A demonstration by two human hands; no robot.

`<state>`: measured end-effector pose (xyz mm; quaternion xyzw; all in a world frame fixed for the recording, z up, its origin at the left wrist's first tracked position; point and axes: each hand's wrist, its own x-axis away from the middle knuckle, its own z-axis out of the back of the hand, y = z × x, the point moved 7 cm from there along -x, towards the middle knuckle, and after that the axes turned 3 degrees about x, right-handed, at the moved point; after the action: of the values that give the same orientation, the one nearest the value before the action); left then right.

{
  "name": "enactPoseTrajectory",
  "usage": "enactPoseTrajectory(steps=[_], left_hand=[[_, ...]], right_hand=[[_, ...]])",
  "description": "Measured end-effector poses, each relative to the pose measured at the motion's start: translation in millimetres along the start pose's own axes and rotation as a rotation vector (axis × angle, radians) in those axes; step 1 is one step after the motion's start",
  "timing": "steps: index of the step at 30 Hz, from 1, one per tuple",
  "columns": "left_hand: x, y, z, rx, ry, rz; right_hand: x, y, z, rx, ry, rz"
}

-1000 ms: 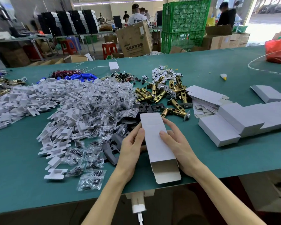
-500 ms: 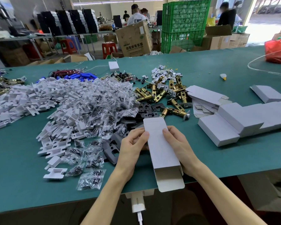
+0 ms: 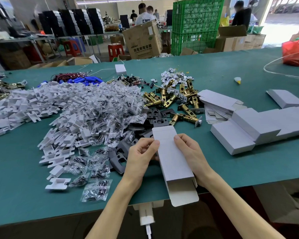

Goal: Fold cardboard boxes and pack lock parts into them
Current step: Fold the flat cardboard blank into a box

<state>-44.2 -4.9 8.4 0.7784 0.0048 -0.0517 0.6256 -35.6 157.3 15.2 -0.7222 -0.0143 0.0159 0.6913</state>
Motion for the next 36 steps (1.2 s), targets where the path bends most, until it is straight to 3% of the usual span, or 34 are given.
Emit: enactPoseTrajectory(steps=[7, 23, 29, 36], left_hand=[[-1, -1, 0, -0.003, -0.031, -0.043], [1, -1, -2, -0.096, -0.035, -0.006], [3, 2, -9, -0.112, -0.097, 0.012], [2, 2, -4, -0.137, -0.045, -0.051]], right_hand=[[-1, -3, -2, -0.099, -0.042, 0.037], [-1, 0, 3, 0.049, 0.057, 0.058], [0, -2, 2, 0.008, 0.047, 0.066], [-1, -1, -1, -0.017, -0.019, 0.018]])
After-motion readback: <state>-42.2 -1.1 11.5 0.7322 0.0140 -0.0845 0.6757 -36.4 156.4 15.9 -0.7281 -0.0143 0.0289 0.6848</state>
